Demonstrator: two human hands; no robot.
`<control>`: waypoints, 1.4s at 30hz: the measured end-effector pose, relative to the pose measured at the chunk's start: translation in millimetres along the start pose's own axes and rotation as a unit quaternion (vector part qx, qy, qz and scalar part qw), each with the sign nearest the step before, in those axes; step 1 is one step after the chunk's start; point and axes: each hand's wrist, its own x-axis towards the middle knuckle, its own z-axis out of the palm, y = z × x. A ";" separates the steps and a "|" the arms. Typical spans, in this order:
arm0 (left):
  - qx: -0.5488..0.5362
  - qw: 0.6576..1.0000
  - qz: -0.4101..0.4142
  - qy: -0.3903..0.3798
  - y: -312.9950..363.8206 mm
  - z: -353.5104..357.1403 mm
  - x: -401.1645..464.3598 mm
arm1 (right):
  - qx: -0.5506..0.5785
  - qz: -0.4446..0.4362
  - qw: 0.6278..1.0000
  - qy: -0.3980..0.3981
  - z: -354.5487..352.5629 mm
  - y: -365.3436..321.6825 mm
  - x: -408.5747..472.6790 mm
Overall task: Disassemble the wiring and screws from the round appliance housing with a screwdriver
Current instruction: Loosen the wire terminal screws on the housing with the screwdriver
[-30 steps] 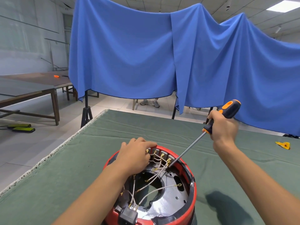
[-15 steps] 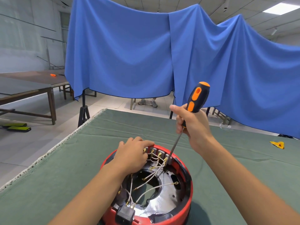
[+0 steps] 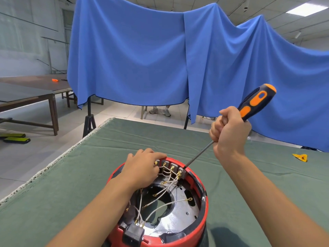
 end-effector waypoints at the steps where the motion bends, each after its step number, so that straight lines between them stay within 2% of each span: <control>1: 0.000 1.000 0.000 0.000 0.2 -0.2 -0.1 | -0.003 -0.004 1.000 -0.004 1.7 0.9 -1.6; 21: -0.002 1.000 0.000 -0.002 -1.5 1.0 1.3 | 0.002 -0.001 1.000 0.019 -0.8 5.0 2.1; 30: 0.001 1.000 0.000 -0.001 -1.5 1.6 1.5 | 0.018 0.047 0.994 0.099 -11.7 7.6 14.3; 42: 0.008 1.000 -0.005 -0.002 -0.7 1.3 2.2 | 0.024 0.088 0.983 0.160 -20.7 13.4 22.4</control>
